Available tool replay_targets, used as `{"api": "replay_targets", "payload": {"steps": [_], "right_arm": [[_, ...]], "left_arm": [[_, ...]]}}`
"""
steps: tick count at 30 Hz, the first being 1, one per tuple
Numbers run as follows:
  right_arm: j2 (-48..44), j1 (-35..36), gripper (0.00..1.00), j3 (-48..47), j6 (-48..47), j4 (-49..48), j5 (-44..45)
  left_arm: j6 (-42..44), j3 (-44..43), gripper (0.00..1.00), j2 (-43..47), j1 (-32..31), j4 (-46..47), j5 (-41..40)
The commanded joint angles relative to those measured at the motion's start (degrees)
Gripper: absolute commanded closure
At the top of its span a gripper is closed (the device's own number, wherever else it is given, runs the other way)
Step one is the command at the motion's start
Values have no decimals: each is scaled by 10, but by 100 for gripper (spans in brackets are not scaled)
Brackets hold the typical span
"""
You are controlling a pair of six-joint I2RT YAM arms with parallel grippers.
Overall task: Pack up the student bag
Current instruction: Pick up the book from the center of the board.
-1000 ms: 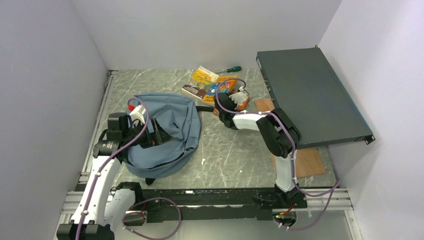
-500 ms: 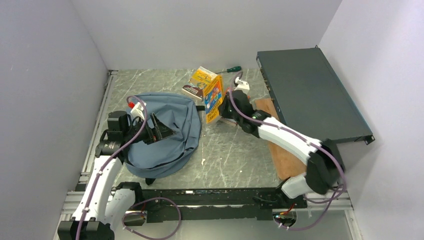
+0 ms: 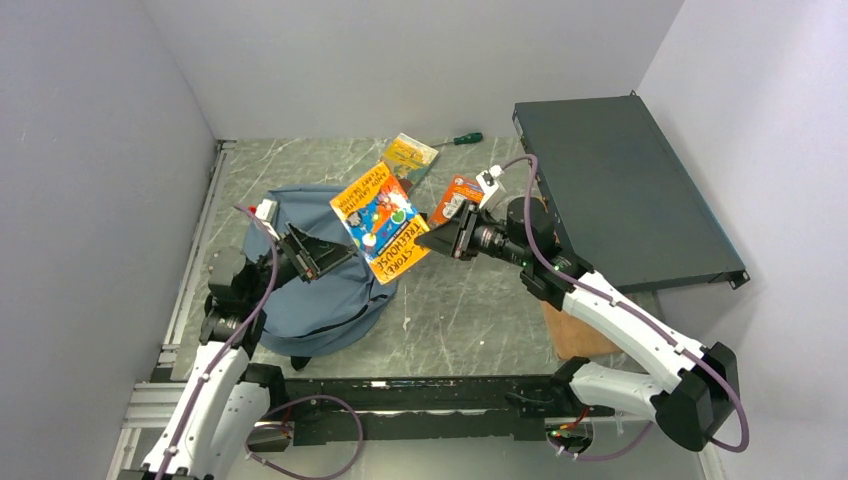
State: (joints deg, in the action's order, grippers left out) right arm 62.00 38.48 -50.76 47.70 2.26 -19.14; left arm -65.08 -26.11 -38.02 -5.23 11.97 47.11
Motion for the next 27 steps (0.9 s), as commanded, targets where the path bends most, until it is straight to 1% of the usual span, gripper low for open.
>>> {"api": "replay_targets", "payload": {"steps": [1,4,7,10,14,15,17,19,21,25,26,27], "right_arm": [[0,-16,100,10,169,-260,-122],[30,-18,100,23,258,-375,-156],[49,-19,100,31,303,-437,-166],[57,-20,100,20,311,-436,-173],[65,-20,100,22,317,-436,-188],[64,-20,100,25,315,-430,-190],[61,-20,100,27,306,-415,-194],[59,-19,100,33,303,-413,-198],[58,-19,100,35,293,-398,-203],[58,-6,100,21,239,-342,-207],[54,1,93,23,229,-339,-197],[51,10,85,26,225,-336,-180]], "left_arm": [[-35,-29,0,31,-18,18,-62],[-33,-37,0,48,-25,-6,-80],[-43,-42,0,52,-28,5,-85],[-60,-46,0,45,-29,47,-79],[-113,-28,0,34,-31,176,-70],[-117,-28,0,35,-31,188,-70],[-104,-40,2,37,-31,162,-76],[-80,-58,10,41,-31,96,-92],[-68,-66,23,40,-31,62,-106],[-72,-73,59,27,-31,80,-111],[-74,-73,67,24,-31,88,-111],[-79,-73,79,21,-31,95,-112]]}}
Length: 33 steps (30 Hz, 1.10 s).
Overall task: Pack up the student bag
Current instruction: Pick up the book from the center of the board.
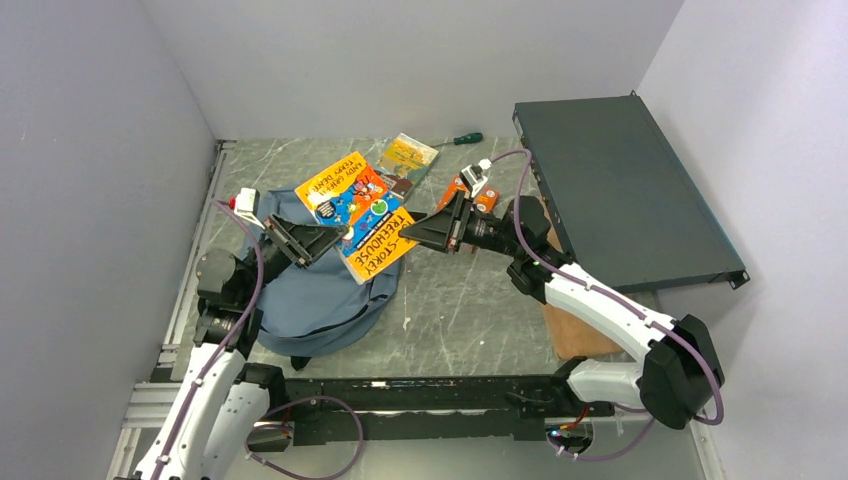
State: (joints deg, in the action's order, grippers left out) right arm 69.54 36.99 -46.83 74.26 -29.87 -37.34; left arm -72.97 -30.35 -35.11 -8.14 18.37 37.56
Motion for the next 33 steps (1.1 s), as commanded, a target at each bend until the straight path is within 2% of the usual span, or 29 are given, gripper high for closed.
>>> {"api": "replay_targets", "payload": {"steps": [1,2,3,5,7,9,11,13,14,15,16,17,18,19,20,21,23,27,28,31,33], "right_arm": [[-28,38,75,-7,-40,-15,22],[-30,50,64,2,-33,-29,48],[-30,63,54,11,-24,-56,70],[-25,89,40,25,-12,-97,113],[-11,112,35,28,-14,-135,144],[2,129,34,25,-17,-163,166],[13,137,39,25,-15,-190,183],[20,138,52,27,-10,-213,192],[22,139,63,28,-10,-216,195],[19,139,81,28,-17,-212,200],[15,138,97,26,-29,-197,205],[6,132,100,21,-45,-168,209],[-8,126,100,12,-71,-92,221],[-25,120,100,-2,-103,-15,239],[-44,114,100,-21,-139,70,264],[-60,110,100,-37,-176,143,296],[-89,96,100,-61,-246,248,337],[-128,44,100,-82,-338,391,363],[-136,28,100,-80,-354,407,352],[-145,-11,100,-86,-403,452,297],[-148,-18,100,-95,-423,480,279]], "left_arm": [[-6,-30,95,-10,-2,42,-18],[-15,-26,100,-10,-2,51,-21],[-25,-18,100,-10,-2,67,-30],[-50,4,100,-3,-2,114,-49],[-72,23,100,4,-3,148,-72],[-80,29,100,5,-3,166,-79],[-79,24,100,3,-3,166,-72],[-69,19,100,5,-4,148,-64],[-56,17,100,10,-4,126,-60],[-35,10,100,16,-5,92,-55],[2,-2,92,21,-5,17,-45],[45,-24,77,24,-5,-78,-40],[124,-55,50,22,-5,-187,-45],[183,-83,38,14,-5,-286,-55],[236,-113,17,3,-5,-373,-68],[282,-139,4,-13,-5,-442,-78],[352,-180,0,-47,-5,-555,-92],[421,-208,0,-132,-23,-687,-116],[425,-216,0,-154,-40,-710,-139],[421,-248,0,-216,-142,-758,-275],[410,-262,0,-266,-197,-770,-319]]}}
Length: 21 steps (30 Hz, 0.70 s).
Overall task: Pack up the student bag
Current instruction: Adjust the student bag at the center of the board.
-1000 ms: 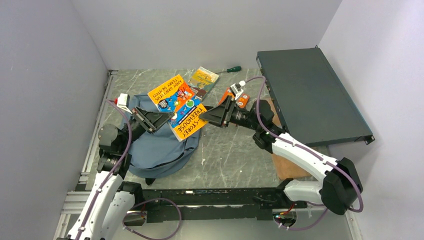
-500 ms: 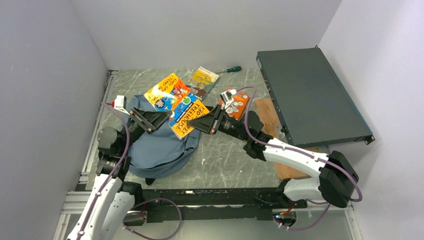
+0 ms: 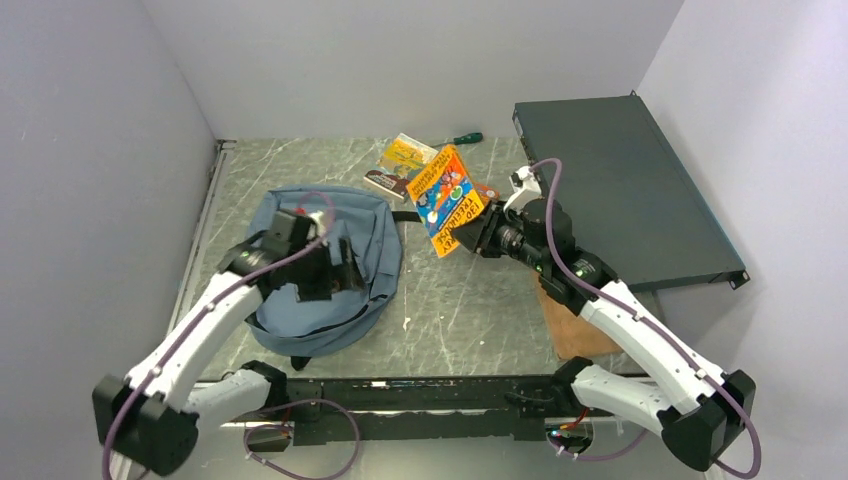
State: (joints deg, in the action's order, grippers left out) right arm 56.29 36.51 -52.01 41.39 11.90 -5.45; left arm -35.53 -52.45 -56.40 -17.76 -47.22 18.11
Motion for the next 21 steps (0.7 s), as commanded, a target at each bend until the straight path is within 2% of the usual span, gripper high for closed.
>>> {"api": "replay_targets", "payload": {"steps": [1,5,8,9,11,12,13,14,19,21], "right_arm": [[-20,-13,100,-43,-99,71,-45],[-53,-14,100,-24,-97,65,-58],[-72,-16,100,-16,-93,64,-59],[-76,-16,100,-15,-94,67,-57],[-84,-17,100,-11,-98,71,-49],[-86,-18,100,-11,-101,75,-46],[-86,-18,100,-13,-106,80,-45],[-85,-18,100,-16,-110,88,-44],[-91,-19,100,-9,-116,92,-47],[-85,-20,100,-7,-115,89,-56]], "left_arm": [[29,-41,0,-79,-123,-110,-130],[24,-32,0,-172,-207,-59,-158],[27,-64,3,-257,-261,-51,-207],[27,-78,11,-283,-270,-44,-216],[11,-80,46,-321,-273,-8,-205],[-11,-77,77,-325,-273,12,-208],[-35,-67,95,-319,-273,31,-214],[-62,-52,100,-304,-272,60,-216],[-277,51,100,-156,-267,172,-299],[-344,99,100,-92,-267,259,-336]]}}
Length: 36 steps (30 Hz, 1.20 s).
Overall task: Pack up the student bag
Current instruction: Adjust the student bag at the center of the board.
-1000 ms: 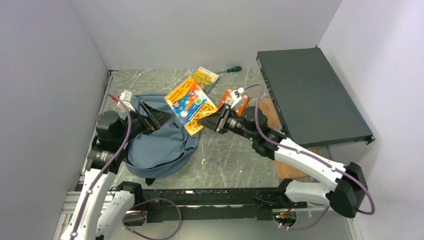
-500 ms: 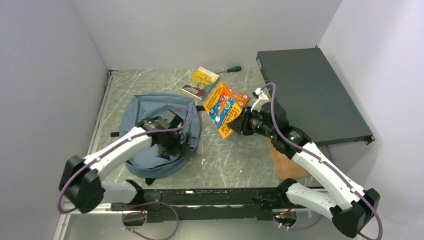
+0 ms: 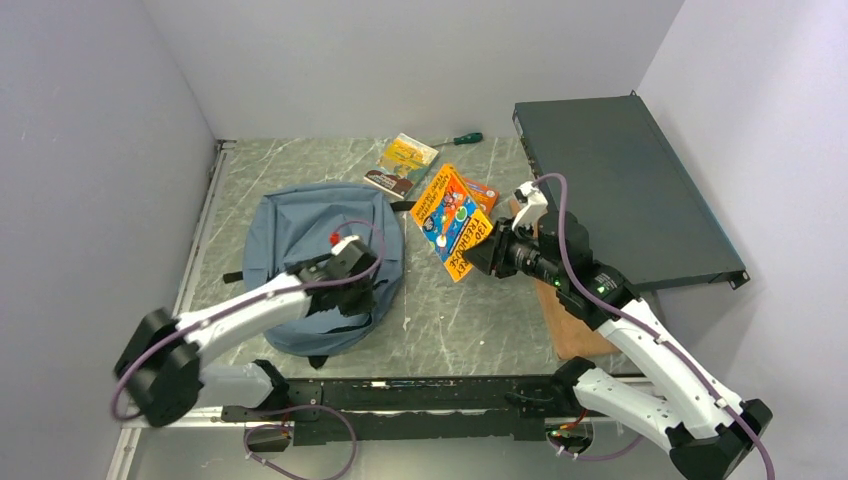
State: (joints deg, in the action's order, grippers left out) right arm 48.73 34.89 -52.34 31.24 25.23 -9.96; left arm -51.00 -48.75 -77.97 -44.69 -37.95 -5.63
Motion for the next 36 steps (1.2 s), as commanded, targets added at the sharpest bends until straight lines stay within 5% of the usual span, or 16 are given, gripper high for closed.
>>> {"api": "replay_targets", "payload": {"steps": [1,10,12,14,17,22,25,30,36], "right_arm": [[-5,-4,100,-3,-12,-48,-17],[20,-5,100,4,-2,-57,-38],[14,-5,100,9,0,-56,-36],[10,-5,100,12,1,-52,-33],[10,-6,100,18,3,-50,-37],[22,-5,100,31,12,-61,-65],[29,-6,100,37,19,-68,-80],[23,-5,100,39,21,-65,-68],[11,-6,100,48,29,-67,-60]], "left_arm": [[-208,77,100,141,2,203,-111],[-222,-135,100,-7,27,149,-81],[-171,-164,74,-28,27,140,-62],[-110,-189,29,-43,27,110,-38],[3,-194,10,-44,34,88,25],[180,-159,12,15,36,62,22],[288,-142,28,31,37,70,50],[353,-181,50,-41,38,20,84],[365,-200,47,-87,37,28,95]]}}
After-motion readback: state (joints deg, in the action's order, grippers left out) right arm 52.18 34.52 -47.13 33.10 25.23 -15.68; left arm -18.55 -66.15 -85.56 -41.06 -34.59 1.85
